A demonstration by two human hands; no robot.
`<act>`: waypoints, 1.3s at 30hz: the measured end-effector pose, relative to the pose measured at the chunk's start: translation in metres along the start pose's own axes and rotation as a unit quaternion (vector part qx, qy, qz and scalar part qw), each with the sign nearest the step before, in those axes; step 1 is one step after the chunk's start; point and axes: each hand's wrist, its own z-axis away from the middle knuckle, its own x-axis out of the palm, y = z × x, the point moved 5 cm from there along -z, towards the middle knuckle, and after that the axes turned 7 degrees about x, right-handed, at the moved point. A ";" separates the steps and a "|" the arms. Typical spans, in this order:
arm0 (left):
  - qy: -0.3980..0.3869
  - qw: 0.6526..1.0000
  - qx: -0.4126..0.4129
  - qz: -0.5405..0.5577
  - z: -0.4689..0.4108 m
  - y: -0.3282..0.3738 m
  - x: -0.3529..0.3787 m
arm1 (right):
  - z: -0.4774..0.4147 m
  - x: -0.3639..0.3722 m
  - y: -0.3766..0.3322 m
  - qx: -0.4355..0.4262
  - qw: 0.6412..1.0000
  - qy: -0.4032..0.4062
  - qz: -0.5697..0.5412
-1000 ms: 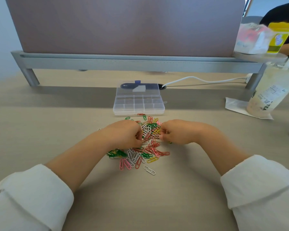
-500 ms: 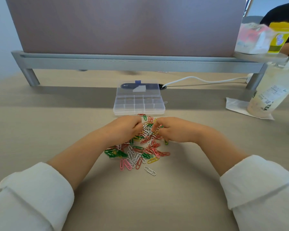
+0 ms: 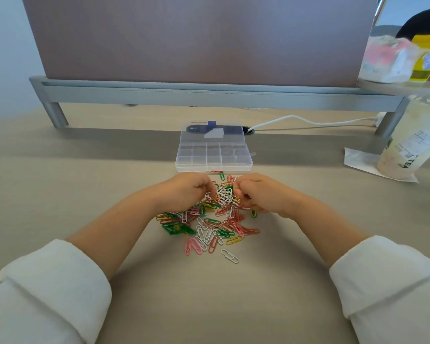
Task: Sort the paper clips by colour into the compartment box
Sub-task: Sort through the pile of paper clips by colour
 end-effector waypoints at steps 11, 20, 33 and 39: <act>-0.031 0.994 0.031 -0.103 0.002 0.007 0.006 | 0.004 0.004 -0.003 -0.058 0.989 0.013 0.134; -0.025 0.992 0.078 -0.092 0.006 0.009 0.003 | 0.011 0.005 -0.008 -0.072 0.964 -0.002 0.257; -0.046 0.979 0.108 -0.165 0.007 0.017 0.008 | 0.014 0.002 -0.008 -0.052 0.951 0.009 0.306; 0.013 0.973 0.156 -0.169 0.005 0.026 0.012 | 0.012 -0.003 -0.010 -0.066 0.945 0.055 0.315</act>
